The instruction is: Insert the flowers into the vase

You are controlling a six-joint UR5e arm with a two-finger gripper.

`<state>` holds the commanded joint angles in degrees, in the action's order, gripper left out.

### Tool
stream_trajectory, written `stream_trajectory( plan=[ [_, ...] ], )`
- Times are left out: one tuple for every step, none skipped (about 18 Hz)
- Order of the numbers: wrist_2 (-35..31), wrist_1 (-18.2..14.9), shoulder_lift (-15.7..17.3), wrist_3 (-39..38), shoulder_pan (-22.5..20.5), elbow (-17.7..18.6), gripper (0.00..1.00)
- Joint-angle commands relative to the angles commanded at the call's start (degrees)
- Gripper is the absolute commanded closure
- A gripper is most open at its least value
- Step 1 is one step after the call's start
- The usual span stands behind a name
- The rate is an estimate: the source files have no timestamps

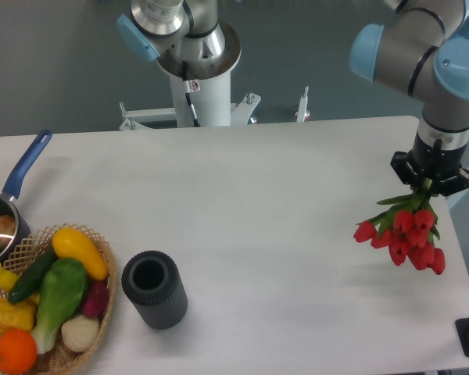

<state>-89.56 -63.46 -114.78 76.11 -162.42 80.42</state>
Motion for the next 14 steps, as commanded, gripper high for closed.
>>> stream_trajectory(
  plan=[
    [0.09, 0.0, -0.09, -0.09, 0.09, 0.0, 1.0],
    [0.17, 0.0, 0.0, -0.09, 0.09, 0.0, 1.0],
    [0.26, 0.0, 0.09, -0.18, 0.09, 0.0, 1.0],
    [0.87, 0.0, 0.17, -0.35, 0.0, 0.0, 1.0],
    [2.1, 0.26, -0.09, -0.61, 0.0, 0.0, 1.0],
    [3.15, 0.44, -0.35, -0.79, 0.0, 0.0, 1.0],
    [3.77, 0.44, -0.27, -1.4, 0.09, -0.09, 1.0],
    [4.48, 0.53, -0.09, -1.49, 0.09, -0.09, 1.0],
    [6.74, 0.88, 0.08, -1.58, 0.26, 0.0, 1.0],
    [11.03, 2.53, 0.26, -1.93, 0.44, 0.52, 1.0],
    [15.77, 4.38, 0.87, -3.41, 0.44, 0.96, 1.0],
    [19.65, 5.18, 1.49, -6.3, 0.44, 1.66, 1.0],
    [22.12, 5.45, 2.36, -9.46, 0.61, 2.11, 1.0],
    [23.37, 5.45, 3.5, -11.41, 0.62, 2.11, 1.0]
  ],
)
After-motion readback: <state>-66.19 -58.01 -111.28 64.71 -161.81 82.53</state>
